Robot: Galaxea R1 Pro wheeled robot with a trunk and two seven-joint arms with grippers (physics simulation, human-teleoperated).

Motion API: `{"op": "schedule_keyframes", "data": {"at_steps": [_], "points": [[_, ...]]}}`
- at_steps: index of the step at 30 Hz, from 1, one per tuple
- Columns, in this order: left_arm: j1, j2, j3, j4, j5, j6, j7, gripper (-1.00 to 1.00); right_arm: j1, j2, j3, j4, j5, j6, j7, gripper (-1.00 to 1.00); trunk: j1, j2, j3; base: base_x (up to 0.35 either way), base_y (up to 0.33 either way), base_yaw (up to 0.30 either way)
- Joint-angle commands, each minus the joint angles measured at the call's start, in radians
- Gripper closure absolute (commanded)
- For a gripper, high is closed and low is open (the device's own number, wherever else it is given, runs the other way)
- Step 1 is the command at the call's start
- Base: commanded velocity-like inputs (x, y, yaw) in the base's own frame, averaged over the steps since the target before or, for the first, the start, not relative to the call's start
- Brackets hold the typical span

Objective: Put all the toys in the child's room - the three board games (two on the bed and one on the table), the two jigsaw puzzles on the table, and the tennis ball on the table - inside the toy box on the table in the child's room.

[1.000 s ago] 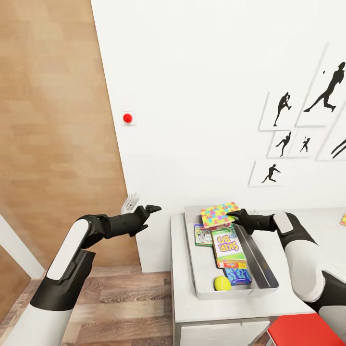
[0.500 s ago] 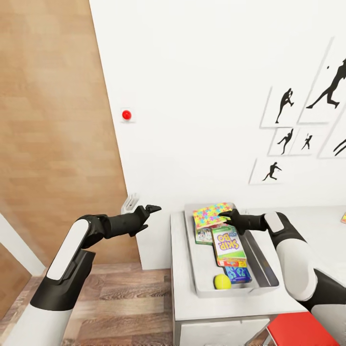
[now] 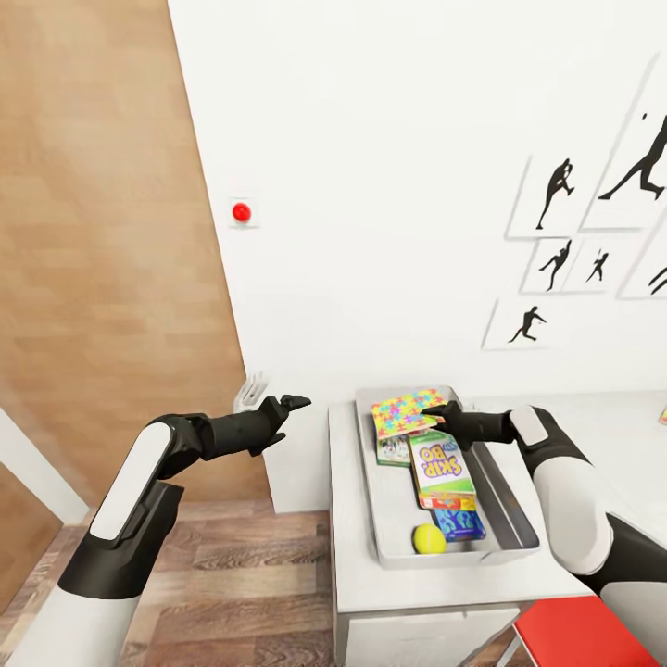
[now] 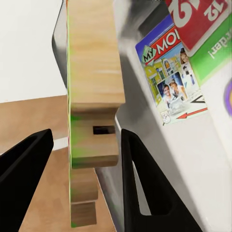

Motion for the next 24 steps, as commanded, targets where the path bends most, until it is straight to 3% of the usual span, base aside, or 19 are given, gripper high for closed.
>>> {"op": "schedule_keyframes", "data": {"at_steps": [1,24], "points": [[-0.001,0.001,-0.001,-0.001,0.01,-0.002,0.011,-1.0,-0.002,0.0,-0.008,0.0,0.01,0.005,0.007,1.0,0.001,-0.002,-0.004,0.0,0.0,0.0],[-0.002,0.001,-0.001,-0.002,0.01,-0.002,0.011,-1.0,-0.007,0.005,-0.009,0.0,0.01,0.005,0.007,1.0,0.001,-0.002,-0.031,0.0,0.0,0.0]]}}
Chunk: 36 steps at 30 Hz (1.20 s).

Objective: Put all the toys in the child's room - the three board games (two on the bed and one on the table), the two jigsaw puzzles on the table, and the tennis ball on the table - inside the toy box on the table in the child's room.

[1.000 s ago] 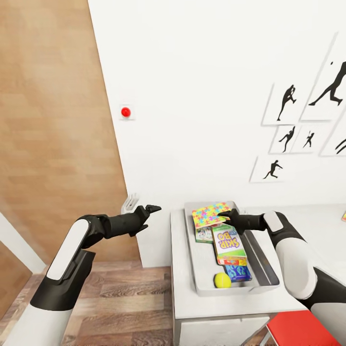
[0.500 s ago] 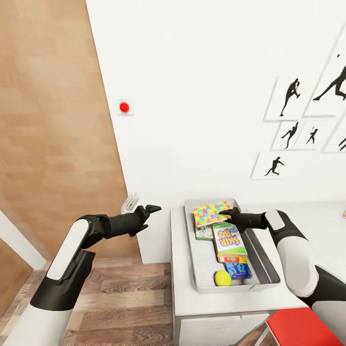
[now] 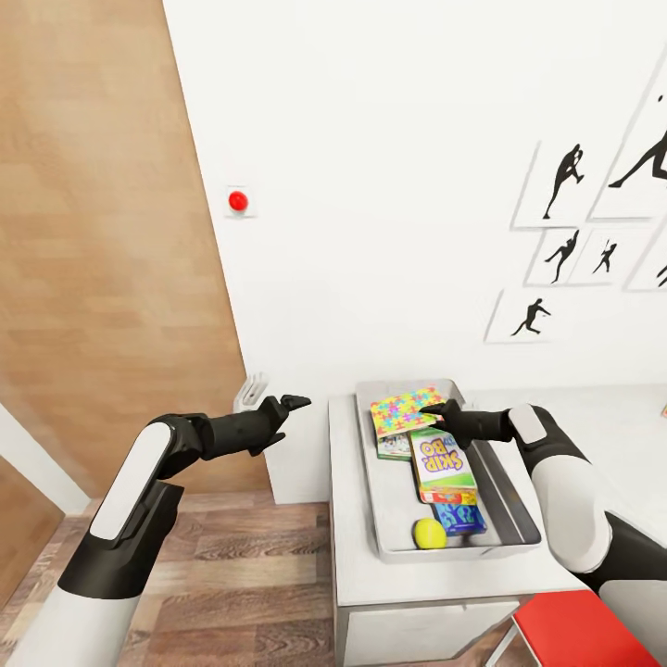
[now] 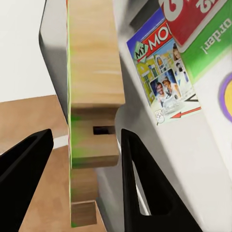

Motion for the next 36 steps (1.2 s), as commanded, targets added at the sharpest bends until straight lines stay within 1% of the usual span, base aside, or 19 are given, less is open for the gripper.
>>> {"op": "schedule_keyframes", "data": {"at_steps": [1,5,11,15,22,26,30,36], "points": [[-0.001,0.001,-0.001,-0.001,0.01,-0.001,0.01,-1.0,-0.001,0.001,-0.008,0.0,0.01,0.005,0.007,1.0,0.001,-0.002,-0.002,0.0,0.0,0.0],[-0.001,0.001,-0.001,-0.002,0.01,-0.001,0.01,-1.0,-0.001,0.002,-0.008,0.001,0.01,0.005,0.002,1.0,0.001,-0.002,-0.003,0.0,0.0,0.0],[-0.001,0.001,-0.001,-0.001,0.01,0.0,0.01,-1.0,-0.002,0.002,-0.013,0.016,0.009,0.005,-0.046,1.0,0.001,-0.002,-0.003,0.0,0.0,0.0],[-0.001,0.001,-0.001,-0.002,0.01,0.0,0.01,-1.0,-0.002,0.0,-0.031,0.032,0.009,0.005,-0.078,1.0,0.001,-0.002,-0.003,0.0,0.0,0.0],[-0.002,0.001,-0.001,-0.001,0.01,0.0,0.01,-1.0,-0.002,-0.004,-0.066,0.047,0.009,0.005,-0.099,1.0,0.001,-0.002,-0.003,0.0,0.0,0.0],[-0.001,0.001,-0.001,-0.001,0.01,0.0,0.01,-1.0,-0.002,-0.004,-0.071,0.056,0.009,0.005,-0.11,1.0,0.001,-0.002,-0.003,0.0,0.0,0.0],[-0.001,0.0,-0.001,-0.002,0.01,0.0,0.01,-1.0,-0.004,-0.002,-0.073,0.061,0.008,0.005,-0.136,1.0,0.001,-0.002,-0.003,0.0,0.0,0.0],[-0.002,0.0,-0.001,-0.002,0.01,0.0,0.01,-1.0,-0.009,0.001,-0.074,0.062,0.007,0.005,-0.147,1.0,0.001,-0.002,-0.003,0.0,0.0,0.0]]}}
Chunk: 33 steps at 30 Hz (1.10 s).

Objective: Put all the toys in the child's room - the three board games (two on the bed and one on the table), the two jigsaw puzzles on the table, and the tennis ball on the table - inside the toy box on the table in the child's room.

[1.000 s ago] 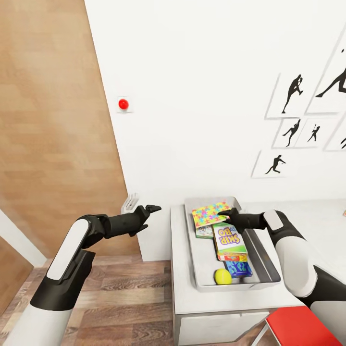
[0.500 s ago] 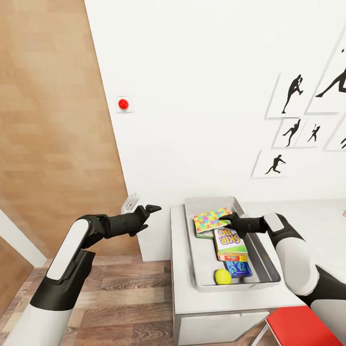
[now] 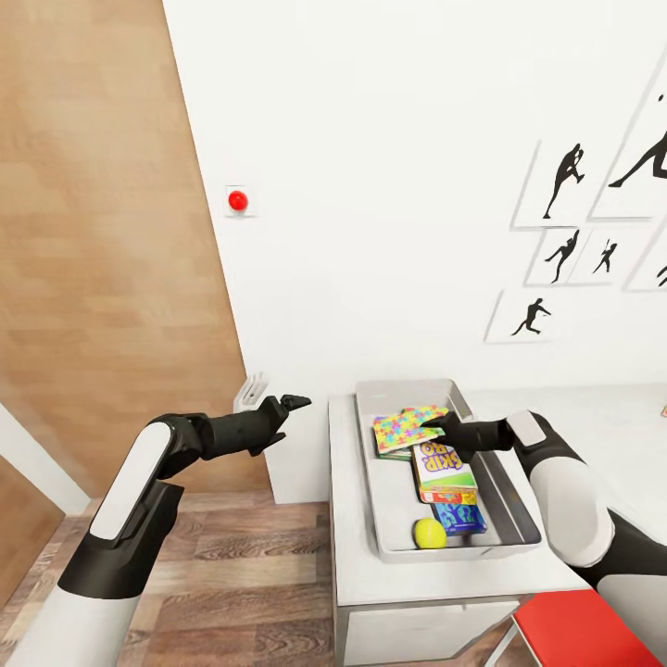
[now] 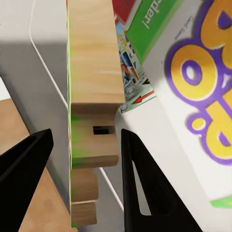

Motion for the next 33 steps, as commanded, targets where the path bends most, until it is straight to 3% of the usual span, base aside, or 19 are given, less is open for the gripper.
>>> {"op": "schedule_keyframes", "data": {"at_steps": [1,13,25,26,33], "points": [[-0.001,0.001,-0.001,-0.001,0.01,-0.001,0.01,-1.0,-0.002,0.0,-0.007,0.0,0.009,0.004,0.006,1.0,0.001,-0.002,-0.002,0.0,0.0,0.0],[-0.001,0.001,-0.001,-0.001,0.01,-0.001,0.01,-1.0,-0.004,-0.005,-0.007,-0.002,-0.028,0.004,0.002,1.0,0.001,-0.002,-0.002,0.0,0.0,0.0],[-0.002,0.001,-0.001,-0.001,0.01,-0.001,0.01,-1.0,-0.01,-0.007,-0.007,-0.001,-0.033,0.004,0.001,1.0,0.001,-0.002,-0.002,0.0,0.0,0.0],[-0.002,0.001,-0.001,-0.001,0.01,-0.001,0.01,-1.0,-0.012,-0.007,-0.007,-0.001,-0.033,0.004,0.001,-1.0,0.001,-0.002,-0.002,0.0,0.0,0.0],[-0.001,0.001,-0.001,-0.001,0.01,-0.001,0.011,-1.0,-0.019,-0.008,-0.007,0.0,-0.033,0.004,0.0,-1.0,0.001,-0.002,-0.002,0.0,0.0,0.0]]}}
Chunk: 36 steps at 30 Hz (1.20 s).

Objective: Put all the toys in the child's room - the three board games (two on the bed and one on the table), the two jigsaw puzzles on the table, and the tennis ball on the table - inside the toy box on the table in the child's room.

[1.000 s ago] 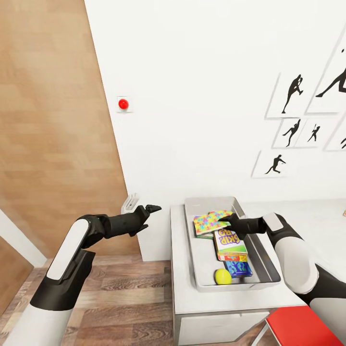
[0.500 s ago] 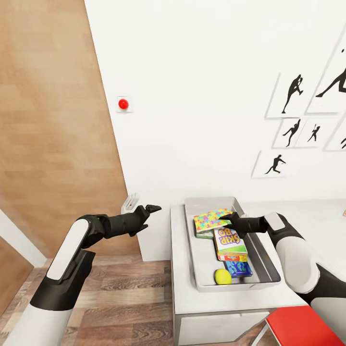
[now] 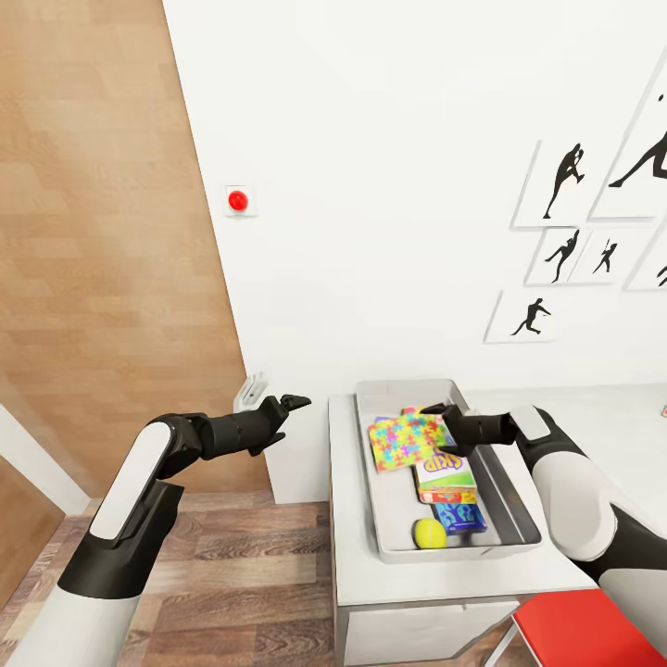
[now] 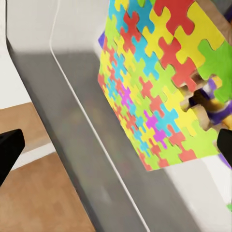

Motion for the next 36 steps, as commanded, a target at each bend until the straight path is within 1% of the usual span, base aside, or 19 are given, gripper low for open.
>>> {"op": "schedule_keyframes", "data": {"at_steps": [1,21,36], "points": [[-0.001,0.001,-0.001,-0.001,0.01,-0.001,0.01,-1.0,-0.002,0.0,-0.007,0.0,0.01,0.004,0.006,-1.0,0.001,-0.002,-0.002,0.0,0.0,0.0],[-0.001,0.001,-0.001,-0.001,0.01,-0.001,0.011,-1.0,-0.002,0.001,-0.013,-0.002,0.01,0.004,0.006,-1.0,0.001,-0.002,-0.002,0.0,0.0,0.0],[-0.003,-0.002,-0.001,-0.001,0.01,-0.001,0.011,-1.0,0.0,0.01,-0.013,-0.003,0.01,0.004,0.006,-1.0,0.001,-0.002,-0.002,-0.01,0.0,0.0]]}}
